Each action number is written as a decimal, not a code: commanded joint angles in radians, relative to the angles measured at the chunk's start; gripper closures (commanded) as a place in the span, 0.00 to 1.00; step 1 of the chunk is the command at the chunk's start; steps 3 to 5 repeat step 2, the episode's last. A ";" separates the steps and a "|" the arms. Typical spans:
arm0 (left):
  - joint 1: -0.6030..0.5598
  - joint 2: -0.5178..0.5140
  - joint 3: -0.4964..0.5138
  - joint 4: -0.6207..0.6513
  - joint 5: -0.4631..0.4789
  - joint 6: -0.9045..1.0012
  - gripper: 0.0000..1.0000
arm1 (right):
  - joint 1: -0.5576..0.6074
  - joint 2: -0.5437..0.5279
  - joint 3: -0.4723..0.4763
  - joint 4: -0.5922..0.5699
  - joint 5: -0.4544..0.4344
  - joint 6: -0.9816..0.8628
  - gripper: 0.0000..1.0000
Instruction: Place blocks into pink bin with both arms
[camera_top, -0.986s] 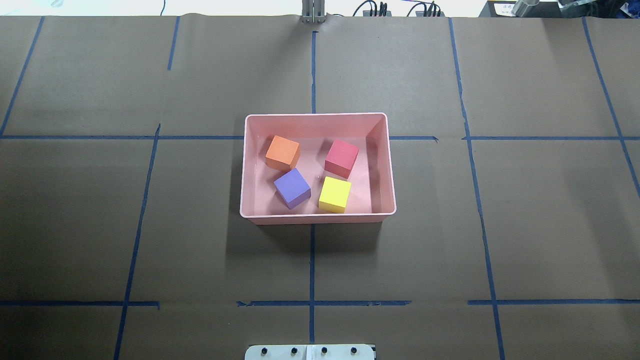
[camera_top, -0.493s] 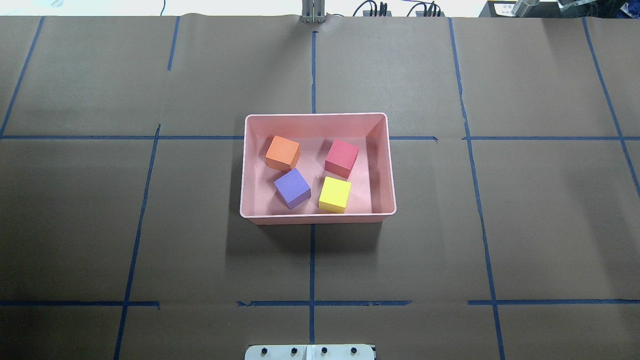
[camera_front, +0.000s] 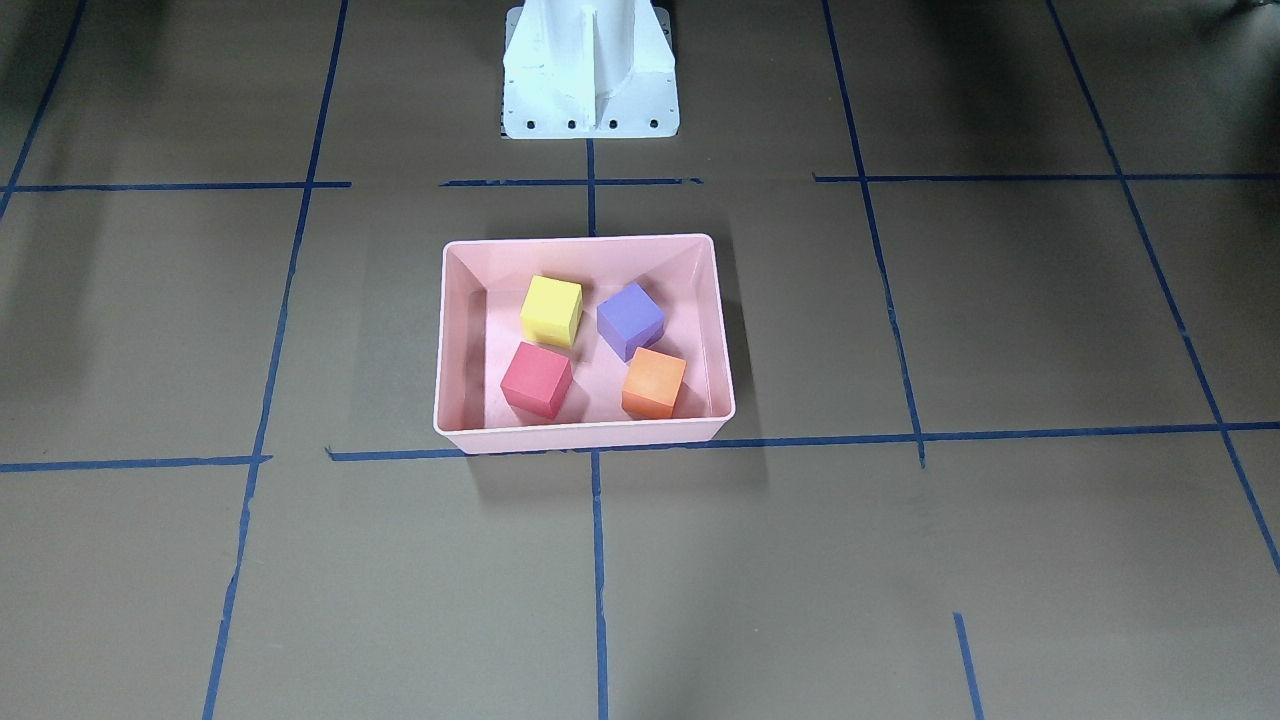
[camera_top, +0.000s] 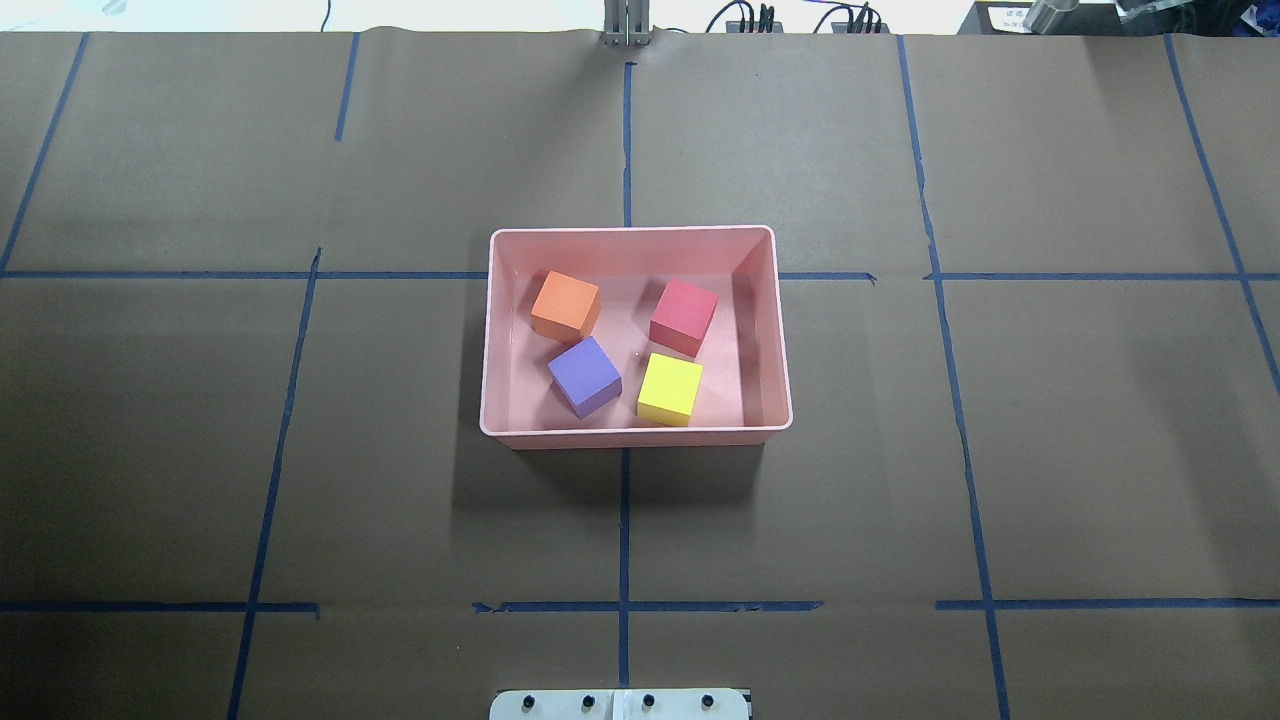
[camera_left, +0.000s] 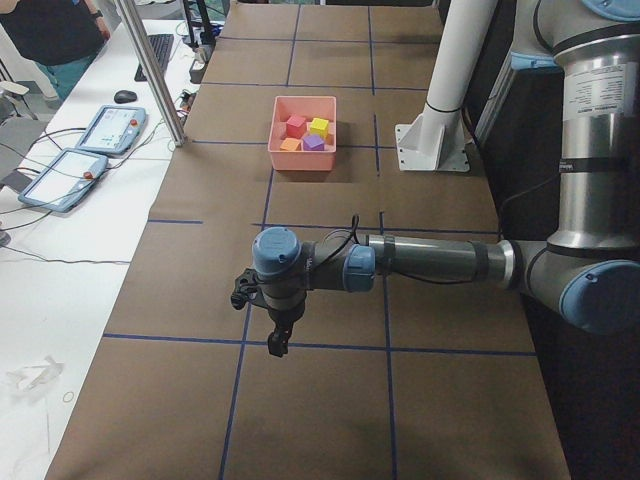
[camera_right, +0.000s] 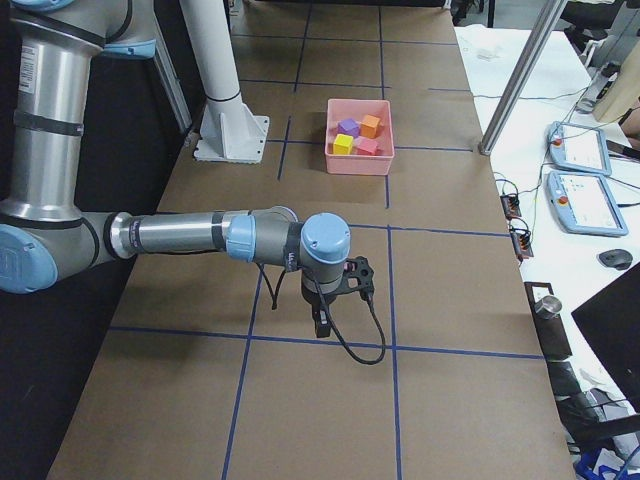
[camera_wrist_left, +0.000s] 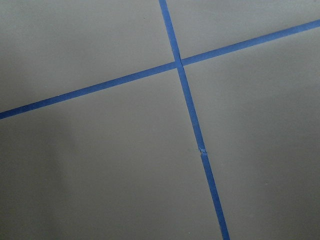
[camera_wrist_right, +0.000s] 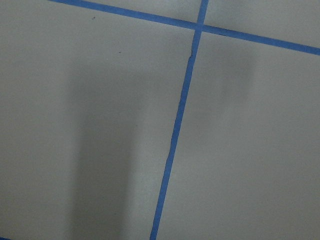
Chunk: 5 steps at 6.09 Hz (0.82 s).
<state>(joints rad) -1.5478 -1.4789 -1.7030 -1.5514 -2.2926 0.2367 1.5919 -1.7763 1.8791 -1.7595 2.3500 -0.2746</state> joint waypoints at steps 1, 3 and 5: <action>0.000 0.009 -0.006 0.001 -0.002 0.001 0.00 | -0.001 0.000 -0.002 0.000 0.000 0.000 0.00; 0.000 0.009 -0.009 0.001 -0.004 0.003 0.00 | -0.001 0.000 0.000 0.000 0.000 0.000 0.00; 0.000 0.009 -0.009 0.001 -0.004 0.003 0.00 | -0.001 0.000 0.000 0.000 0.000 0.000 0.00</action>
